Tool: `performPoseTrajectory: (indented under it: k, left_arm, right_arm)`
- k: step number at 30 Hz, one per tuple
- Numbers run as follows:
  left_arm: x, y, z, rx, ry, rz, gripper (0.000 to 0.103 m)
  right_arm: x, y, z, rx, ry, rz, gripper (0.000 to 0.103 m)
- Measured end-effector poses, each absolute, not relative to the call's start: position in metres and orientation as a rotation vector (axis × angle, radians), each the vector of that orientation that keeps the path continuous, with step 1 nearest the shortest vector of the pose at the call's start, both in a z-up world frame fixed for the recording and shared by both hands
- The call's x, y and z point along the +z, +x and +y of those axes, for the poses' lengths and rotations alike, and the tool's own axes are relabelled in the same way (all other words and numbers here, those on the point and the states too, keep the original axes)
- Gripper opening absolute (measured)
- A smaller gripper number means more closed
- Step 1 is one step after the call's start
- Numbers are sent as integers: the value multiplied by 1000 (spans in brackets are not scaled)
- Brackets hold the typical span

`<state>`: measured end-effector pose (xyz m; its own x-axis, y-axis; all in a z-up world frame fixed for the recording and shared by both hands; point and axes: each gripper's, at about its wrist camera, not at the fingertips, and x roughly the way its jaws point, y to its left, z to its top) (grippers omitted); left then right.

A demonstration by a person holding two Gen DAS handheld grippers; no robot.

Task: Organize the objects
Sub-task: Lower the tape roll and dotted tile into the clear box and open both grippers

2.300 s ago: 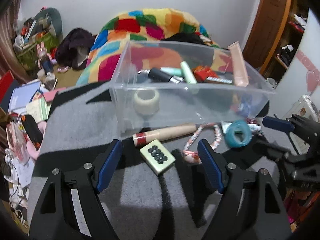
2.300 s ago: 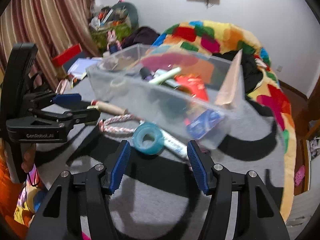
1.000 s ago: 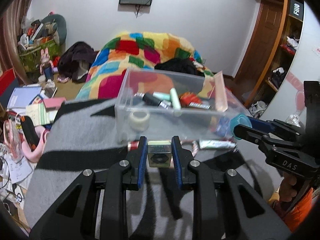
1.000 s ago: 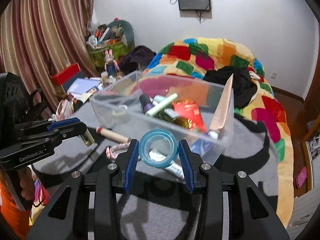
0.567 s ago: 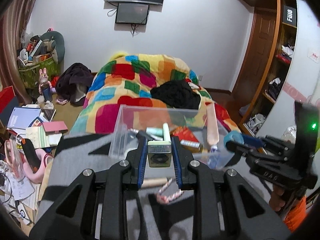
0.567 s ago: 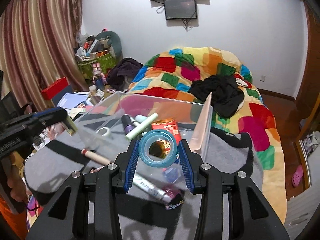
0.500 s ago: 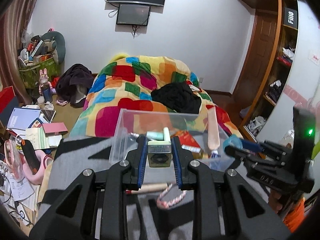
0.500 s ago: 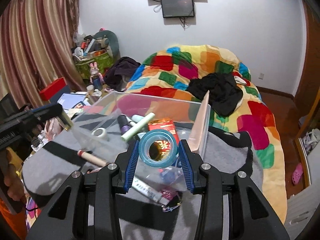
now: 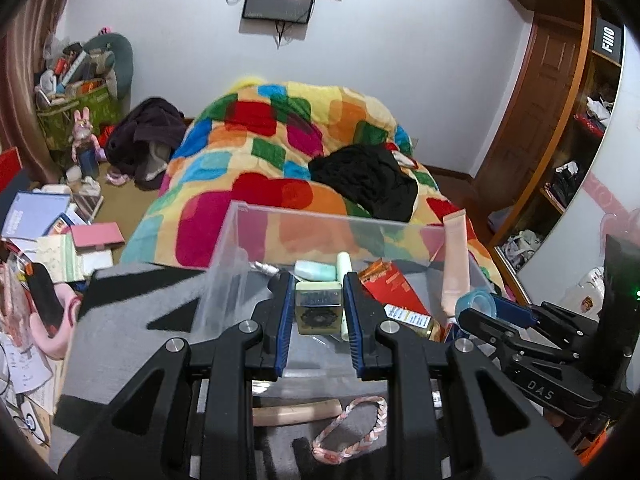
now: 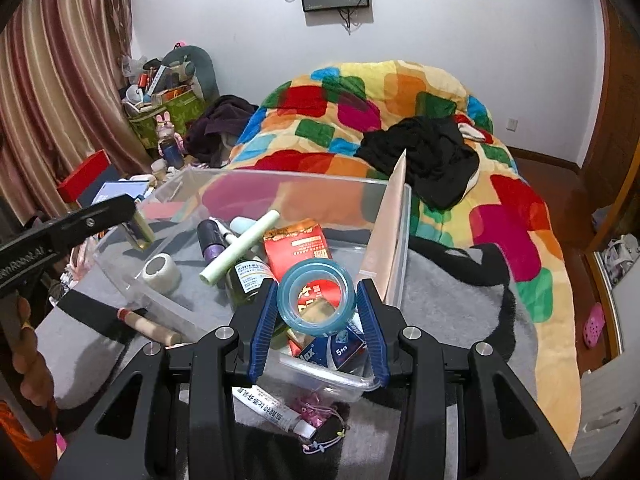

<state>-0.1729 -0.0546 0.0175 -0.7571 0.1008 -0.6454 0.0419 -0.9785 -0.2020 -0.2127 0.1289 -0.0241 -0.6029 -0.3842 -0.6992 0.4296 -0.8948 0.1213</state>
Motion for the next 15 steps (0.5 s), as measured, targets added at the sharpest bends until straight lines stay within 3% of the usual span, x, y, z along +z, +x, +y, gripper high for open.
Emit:
performPoseTrajectory:
  k: [10, 15]
  left_arm:
    - [3, -178, -52, 2829, -1168, -327, 24]
    - [7, -167, -47, 2823, -1160, -268, 26]
  right_arm:
    - [-25, -210, 125, -2427, 1063, 100, 38]
    - [-20, -203, 128, -2430, 1040, 110, 45]
